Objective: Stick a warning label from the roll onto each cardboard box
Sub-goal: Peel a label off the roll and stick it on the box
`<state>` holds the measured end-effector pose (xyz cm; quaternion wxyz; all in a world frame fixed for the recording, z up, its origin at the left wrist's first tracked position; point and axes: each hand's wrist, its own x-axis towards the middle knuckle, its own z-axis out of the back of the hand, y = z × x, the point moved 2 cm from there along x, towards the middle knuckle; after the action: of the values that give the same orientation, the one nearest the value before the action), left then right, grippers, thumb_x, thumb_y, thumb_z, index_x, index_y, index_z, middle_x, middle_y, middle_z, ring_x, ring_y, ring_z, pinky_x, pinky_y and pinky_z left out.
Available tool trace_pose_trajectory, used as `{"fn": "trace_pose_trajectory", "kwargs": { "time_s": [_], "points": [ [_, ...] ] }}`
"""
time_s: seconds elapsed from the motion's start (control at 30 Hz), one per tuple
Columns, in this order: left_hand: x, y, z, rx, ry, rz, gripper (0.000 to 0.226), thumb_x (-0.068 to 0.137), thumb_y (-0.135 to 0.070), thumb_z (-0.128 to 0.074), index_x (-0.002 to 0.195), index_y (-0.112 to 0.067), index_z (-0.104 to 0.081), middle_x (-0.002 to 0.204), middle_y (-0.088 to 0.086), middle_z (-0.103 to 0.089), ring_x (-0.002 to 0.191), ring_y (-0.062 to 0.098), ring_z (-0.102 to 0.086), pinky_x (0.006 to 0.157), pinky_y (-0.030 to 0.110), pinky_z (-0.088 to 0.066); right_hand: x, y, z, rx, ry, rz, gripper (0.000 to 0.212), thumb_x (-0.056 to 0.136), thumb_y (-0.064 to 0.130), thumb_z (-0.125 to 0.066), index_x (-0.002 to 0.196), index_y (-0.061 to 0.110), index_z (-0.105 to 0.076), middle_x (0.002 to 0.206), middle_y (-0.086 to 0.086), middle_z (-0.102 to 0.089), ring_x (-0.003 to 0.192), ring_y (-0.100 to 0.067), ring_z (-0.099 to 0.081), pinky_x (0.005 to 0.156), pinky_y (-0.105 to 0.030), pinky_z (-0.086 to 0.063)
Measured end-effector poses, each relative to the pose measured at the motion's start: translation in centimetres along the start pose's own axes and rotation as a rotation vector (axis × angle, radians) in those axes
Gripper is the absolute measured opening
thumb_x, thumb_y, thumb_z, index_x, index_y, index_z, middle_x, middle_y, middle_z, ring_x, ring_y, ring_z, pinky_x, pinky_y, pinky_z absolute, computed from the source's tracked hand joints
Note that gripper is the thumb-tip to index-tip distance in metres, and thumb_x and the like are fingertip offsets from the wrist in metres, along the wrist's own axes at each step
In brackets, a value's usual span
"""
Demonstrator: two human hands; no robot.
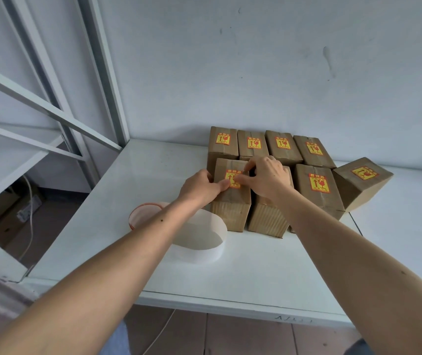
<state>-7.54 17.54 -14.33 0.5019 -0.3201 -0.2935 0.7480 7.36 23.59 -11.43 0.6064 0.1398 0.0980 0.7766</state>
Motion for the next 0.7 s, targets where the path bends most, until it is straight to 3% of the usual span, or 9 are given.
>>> {"fn": "trace_pose_trajectory", "kwargs": {
  "time_s": [0.47,0.7],
  "points": [
    [0.2,-0.1,0.0,0.031,0.003,-0.029,0.051,0.085,-0.055,-0.061,0.117,-0.017,-0.05,0.105,-0.001,-0.058,0.097,0.019,-0.06,0.084,0.038,-0.056,1.7,0.7,0.0,-0.009,-0.117,-0.047,0.031,0.091,0.044,-0.06,0.103,0.016,-0.067,0.111,-0.005,-0.064,0.104,-0.024,-0.059,0.092,-0.038,-0.039],
    [-0.2,-0.4,0.2,0.111,-0.038,-0.057,0.05,0.088,-0.055,-0.057,0.115,-0.013,-0.051,0.102,0.002,-0.059,0.093,0.019,-0.059,0.075,0.032,-0.053,-1.0,0.5,0.6,-0.059,-0.192,0.112,0.021,0.095,0.033,-0.053,0.1,0.019,-0.068,0.107,-0.001,-0.067,0.103,-0.022,-0.058,0.094,-0.038,-0.039]
  ]
}}
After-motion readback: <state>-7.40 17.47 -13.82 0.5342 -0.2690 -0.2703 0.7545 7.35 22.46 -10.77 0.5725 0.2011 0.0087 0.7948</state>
